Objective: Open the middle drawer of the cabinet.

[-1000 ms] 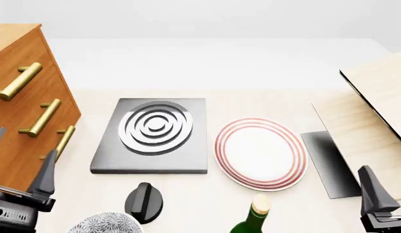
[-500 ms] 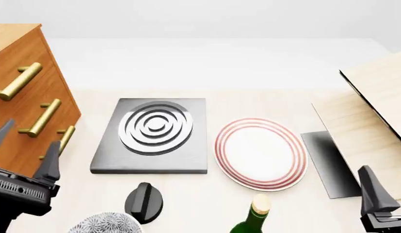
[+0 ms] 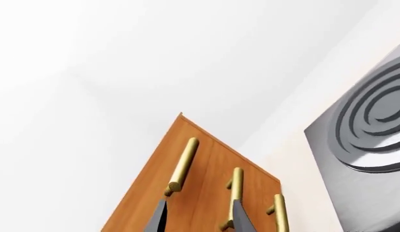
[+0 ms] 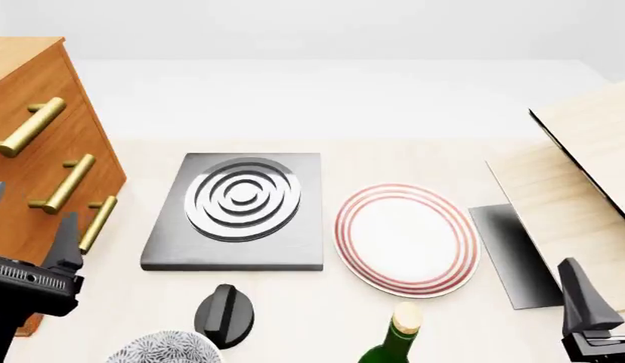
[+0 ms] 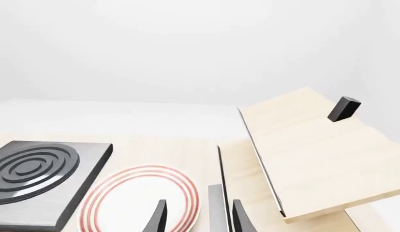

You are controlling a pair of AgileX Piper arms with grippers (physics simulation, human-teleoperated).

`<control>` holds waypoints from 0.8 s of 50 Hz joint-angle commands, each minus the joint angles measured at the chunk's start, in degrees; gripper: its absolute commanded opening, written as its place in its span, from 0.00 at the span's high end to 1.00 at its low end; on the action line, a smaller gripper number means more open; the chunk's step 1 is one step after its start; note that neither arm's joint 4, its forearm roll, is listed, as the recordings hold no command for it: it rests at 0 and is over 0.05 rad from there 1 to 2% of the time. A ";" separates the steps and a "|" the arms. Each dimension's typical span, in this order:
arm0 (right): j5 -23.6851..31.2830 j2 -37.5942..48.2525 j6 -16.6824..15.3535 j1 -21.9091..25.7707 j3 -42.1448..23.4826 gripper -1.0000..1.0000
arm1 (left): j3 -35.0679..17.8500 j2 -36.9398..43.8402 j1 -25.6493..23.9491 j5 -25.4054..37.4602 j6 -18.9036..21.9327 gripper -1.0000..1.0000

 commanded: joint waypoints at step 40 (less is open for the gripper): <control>-0.09 0.01 0.42 0.16 0.46 0.00 | 0.26 14.06 2.82 -13.13 -0.74 0.00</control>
